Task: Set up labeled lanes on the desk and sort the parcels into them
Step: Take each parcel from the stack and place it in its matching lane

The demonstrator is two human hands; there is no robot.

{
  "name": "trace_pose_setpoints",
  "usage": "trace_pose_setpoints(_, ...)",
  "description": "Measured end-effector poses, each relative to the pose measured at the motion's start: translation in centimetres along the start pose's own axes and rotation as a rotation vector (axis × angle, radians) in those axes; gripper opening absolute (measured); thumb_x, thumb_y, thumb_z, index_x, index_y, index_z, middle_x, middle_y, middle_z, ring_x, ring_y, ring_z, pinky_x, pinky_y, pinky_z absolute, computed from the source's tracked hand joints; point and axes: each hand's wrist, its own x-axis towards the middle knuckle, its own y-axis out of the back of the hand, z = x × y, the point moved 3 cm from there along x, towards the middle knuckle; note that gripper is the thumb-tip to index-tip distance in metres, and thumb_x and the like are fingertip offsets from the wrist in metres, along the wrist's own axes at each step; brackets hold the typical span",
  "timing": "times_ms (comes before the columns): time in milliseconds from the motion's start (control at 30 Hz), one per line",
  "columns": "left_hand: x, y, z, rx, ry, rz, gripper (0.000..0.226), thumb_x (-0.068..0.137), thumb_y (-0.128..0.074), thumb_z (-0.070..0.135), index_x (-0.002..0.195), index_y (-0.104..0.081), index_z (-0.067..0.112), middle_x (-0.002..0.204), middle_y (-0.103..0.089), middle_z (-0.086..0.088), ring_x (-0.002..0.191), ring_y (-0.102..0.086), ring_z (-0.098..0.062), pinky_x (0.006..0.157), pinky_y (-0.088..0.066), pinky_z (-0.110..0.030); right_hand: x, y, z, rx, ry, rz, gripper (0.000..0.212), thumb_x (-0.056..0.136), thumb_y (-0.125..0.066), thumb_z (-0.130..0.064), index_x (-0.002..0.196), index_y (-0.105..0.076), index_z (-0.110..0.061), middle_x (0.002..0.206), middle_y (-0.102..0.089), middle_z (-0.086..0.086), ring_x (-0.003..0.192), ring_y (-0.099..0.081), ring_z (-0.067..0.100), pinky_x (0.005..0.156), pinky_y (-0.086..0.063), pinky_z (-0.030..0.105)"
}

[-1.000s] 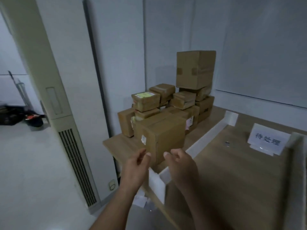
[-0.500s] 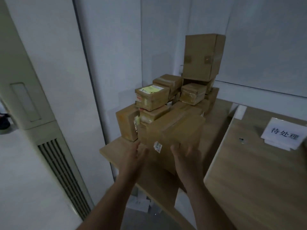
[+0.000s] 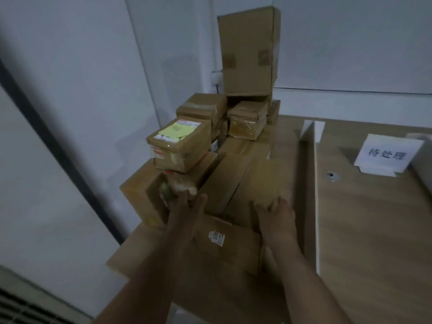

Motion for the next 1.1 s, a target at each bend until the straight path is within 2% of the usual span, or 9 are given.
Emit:
trace_pose_setpoints(200, 1.3, -0.3, -0.8, 0.094, -0.019, -0.127, 0.052, 0.096, -0.042, 0.045, 0.138, -0.044, 0.015, 0.137, -0.048, -0.012, 0.125, -0.045, -0.028, 0.102, -0.036, -0.039, -1.9, -1.4, 0.7, -0.030, -0.078, -0.002, 0.045, 0.092, -0.055, -0.038, 0.132, -0.046, -0.019, 0.121, -0.059, 0.002, 0.108, -0.057, 0.025, 0.087, -0.047, 0.035)
trace_pose_setpoints(367, 0.3, 2.5, -2.2, 0.188, -0.146, -0.201, 0.033, 0.098, -0.037, 0.040, 0.112, -0.058, 0.019, 0.109, -0.059, -0.004, 0.109, -0.053, -0.026, 0.082, -0.033, -0.032, -6.0, -2.9, 1.0, -0.058, -0.090, 0.143, 0.029, 0.090, -0.058, -0.037, 0.110, -0.053, -0.018, 0.109, -0.062, 0.002, 0.101, -0.059, 0.025, 0.080, -0.044, 0.032)
trace_pose_setpoints(467, -1.1, 4.6, -3.6, 0.165, -0.170, -0.247, 0.033, 0.099, -0.038, 0.039, 0.114, -0.060, 0.020, 0.098, -0.053, 0.006, 0.098, -0.053, -0.022, 0.079, -0.033, -0.029, -9.5, -4.4, 1.5, -0.058, -0.115, 0.203, 0.024, 0.089, -0.059, -0.038, 0.101, -0.051, -0.020, 0.101, -0.061, 0.001, 0.096, -0.059, 0.025, 0.078, -0.045, 0.033)
trace_pose_setpoints(533, -2.1, 6.2, -4.6, 0.123, -0.167, -0.260, 0.037, 0.099, -0.038, 0.040, 0.121, -0.059, 0.019, 0.103, -0.055, 0.008, 0.086, -0.051, -0.017, 0.078, -0.035, -0.027, -12.0, -5.4, 1.5, -0.076, -0.127, 0.224, 0.025, 0.090, -0.057, -0.039, 0.102, -0.050, -0.019, 0.099, -0.059, 0.001, 0.094, -0.058, 0.024, 0.076, -0.044, 0.034)
trace_pose_setpoints(600, -3.0, 7.8, -5.8, 0.113, -0.142, -0.290, 0.041, 0.099, -0.036, 0.043, 0.127, -0.056, 0.020, 0.097, -0.054, 0.007, 0.074, -0.047, -0.009, 0.072, -0.037, -0.027, -14.4, -6.4, 1.6, -0.075, -0.128, 0.245, 0.026, 0.090, -0.056, -0.039, 0.104, -0.049, -0.019, 0.101, -0.059, 0.001, 0.094, -0.057, 0.024, 0.078, -0.044, 0.033)
trace_pose_setpoints(733, -4.6, 10.6, -7.6, 0.072, -0.083, -0.351, 0.043, 0.098, -0.034, 0.047, 0.127, -0.055, 0.022, 0.105, -0.058, 0.000, 0.089, -0.050, -0.018, 0.081, -0.041, -0.032, -18.4, -8.1, 1.6, -0.029, -0.157, 0.271, 0.032, 0.091, -0.056, -0.039, 0.116, -0.048, -0.021, 0.104, -0.055, -0.004, 0.092, -0.051, 0.018, 0.084, -0.043, 0.034)
trace_pose_setpoints(833, -5.9, 12.5, -8.2, 0.088, -0.062, -0.374, 0.043, 0.099, -0.031, 0.048, 0.126, -0.052, 0.023, 0.103, -0.052, 0.000, 0.088, -0.047, -0.018, 0.078, -0.037, -0.031, -20.6, -9.1, 1.2, -0.057, -0.171, 0.280, 0.025, 0.092, -0.054, -0.040, 0.110, -0.044, -0.025, 0.100, -0.053, -0.005, 0.090, -0.049, 0.016, 0.087, -0.045, 0.037)
trace_pose_setpoints(933, -6.7, 13.7, -9.3, 0.088, -0.041, -0.360, 0.043, 0.099, -0.029, 0.048, 0.123, -0.053, 0.022, 0.102, -0.051, -0.001, 0.087, -0.048, -0.019, 0.077, -0.040, -0.031, -22.2, -9.8, 0.9, -0.095, -0.168, 0.272, 0.020, 0.094, -0.052, -0.038, 0.105, -0.041, -0.026, 0.096, -0.051, -0.005, 0.087, -0.048, 0.016, 0.085, -0.044, 0.034)
trace_pose_setpoints(1100, -6.8, 14.8, -10.2, 0.006, -0.034, -0.291, 0.043, 0.099, -0.029, 0.045, 0.115, -0.061, 0.021, 0.099, -0.058, -0.002, 0.086, -0.051, -0.018, 0.077, -0.036, -0.031, -23.5, -9.5, 1.5, -0.052, -0.205, 0.257, 0.038, 0.095, -0.051, -0.035, 0.129, -0.045, -0.019, 0.096, -0.048, -0.004, 0.090, -0.046, 0.017, 0.084, -0.041, 0.033)
